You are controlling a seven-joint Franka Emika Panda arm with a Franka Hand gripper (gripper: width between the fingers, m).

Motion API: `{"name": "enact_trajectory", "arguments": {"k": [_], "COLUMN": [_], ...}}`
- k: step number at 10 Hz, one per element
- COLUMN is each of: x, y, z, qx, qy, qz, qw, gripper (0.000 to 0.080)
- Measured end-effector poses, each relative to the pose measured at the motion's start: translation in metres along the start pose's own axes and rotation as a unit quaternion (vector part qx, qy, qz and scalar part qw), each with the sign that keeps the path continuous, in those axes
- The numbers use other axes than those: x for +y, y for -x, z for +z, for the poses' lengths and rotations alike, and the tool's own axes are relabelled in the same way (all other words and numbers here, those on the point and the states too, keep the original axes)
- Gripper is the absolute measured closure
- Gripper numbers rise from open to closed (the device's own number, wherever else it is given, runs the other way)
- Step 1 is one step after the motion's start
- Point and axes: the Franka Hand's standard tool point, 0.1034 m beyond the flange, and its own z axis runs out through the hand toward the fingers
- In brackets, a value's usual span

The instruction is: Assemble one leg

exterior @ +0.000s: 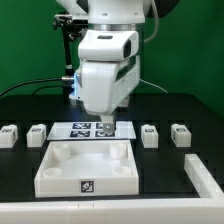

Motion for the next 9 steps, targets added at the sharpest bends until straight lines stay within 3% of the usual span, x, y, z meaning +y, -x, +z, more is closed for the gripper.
{"name": "enact_trajectory", "arguments": {"k": [1,4,9], "x": [-0.015,-0.041,-0.052], "y": [0.014,0.035,0.042], "z": [0.006,0.025,0.048], "qx": [-0.001,-0.001,0.004], "qy": [0.016,0.023,0.002], "qz": [-0.041,-0.129,-0.105], "qw": [0.999,0.991,0.994], "gripper": [0.015,0.015,0.015]}}
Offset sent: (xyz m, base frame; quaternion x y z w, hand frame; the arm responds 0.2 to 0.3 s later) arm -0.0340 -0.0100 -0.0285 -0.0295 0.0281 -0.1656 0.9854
